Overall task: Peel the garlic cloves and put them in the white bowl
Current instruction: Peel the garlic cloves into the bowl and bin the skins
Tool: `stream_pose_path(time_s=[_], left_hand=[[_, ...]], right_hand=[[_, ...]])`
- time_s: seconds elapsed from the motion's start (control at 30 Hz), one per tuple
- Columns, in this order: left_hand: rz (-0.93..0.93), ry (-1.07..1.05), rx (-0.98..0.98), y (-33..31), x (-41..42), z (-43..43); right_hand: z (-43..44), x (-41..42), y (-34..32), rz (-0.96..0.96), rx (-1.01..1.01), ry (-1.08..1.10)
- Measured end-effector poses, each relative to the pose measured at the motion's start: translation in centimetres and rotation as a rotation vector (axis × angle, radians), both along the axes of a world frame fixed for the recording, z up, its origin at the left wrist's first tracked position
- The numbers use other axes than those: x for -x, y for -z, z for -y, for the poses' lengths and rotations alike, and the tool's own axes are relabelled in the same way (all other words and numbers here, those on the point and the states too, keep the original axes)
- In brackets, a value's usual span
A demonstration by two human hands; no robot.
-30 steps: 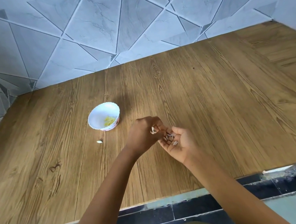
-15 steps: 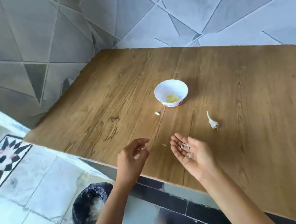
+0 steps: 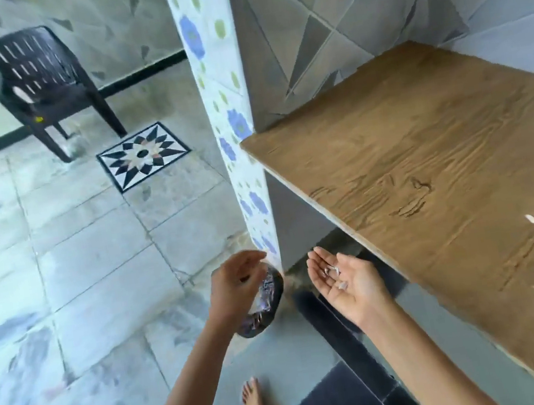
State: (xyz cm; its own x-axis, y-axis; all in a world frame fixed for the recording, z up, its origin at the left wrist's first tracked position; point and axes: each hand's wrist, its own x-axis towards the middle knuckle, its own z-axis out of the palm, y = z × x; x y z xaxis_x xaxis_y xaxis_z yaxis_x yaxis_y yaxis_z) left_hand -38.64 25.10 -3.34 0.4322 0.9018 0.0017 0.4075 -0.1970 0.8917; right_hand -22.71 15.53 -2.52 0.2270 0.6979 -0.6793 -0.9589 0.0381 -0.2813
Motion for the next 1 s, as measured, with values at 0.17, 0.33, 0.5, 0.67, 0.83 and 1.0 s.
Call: stream_pose_path(time_s=[0.17, 0.33, 0.5, 0.67, 0.83, 1.0], left_hand=[[-0.092, -0.027, 0.049, 3.9, 5.8, -8.2], [-0.147, -0.082, 0.137, 8.1, 7.7, -15.0], [-0.127, -0.180, 0.305, 16.1, 7.0, -19.4], [-0.148, -0.244, 0.387, 30.7, 4.8, -23.7], [-0.180, -0.219, 0.432, 46.5, 2.6, -26.3], [-0.099, -0.156, 0.490, 55.6, 1.4, -26.6]], right_hand=[[-9.3, 6.6, 4.0, -0.052, 0.026, -0.064], [-17.5, 9.6, 8.8, -0.061, 0.082, -0.096], [-24.5, 9.5, 17.6, 0.006, 0.253, -0.156], [-31.1, 7.6, 32.6, 0.064, 0.429, -0.217], [-34.7, 6.4, 48.8, 0.095, 0.553, -0.302], [-35.1, 5.7, 56.5, 0.026, 0.496, -0.382]])
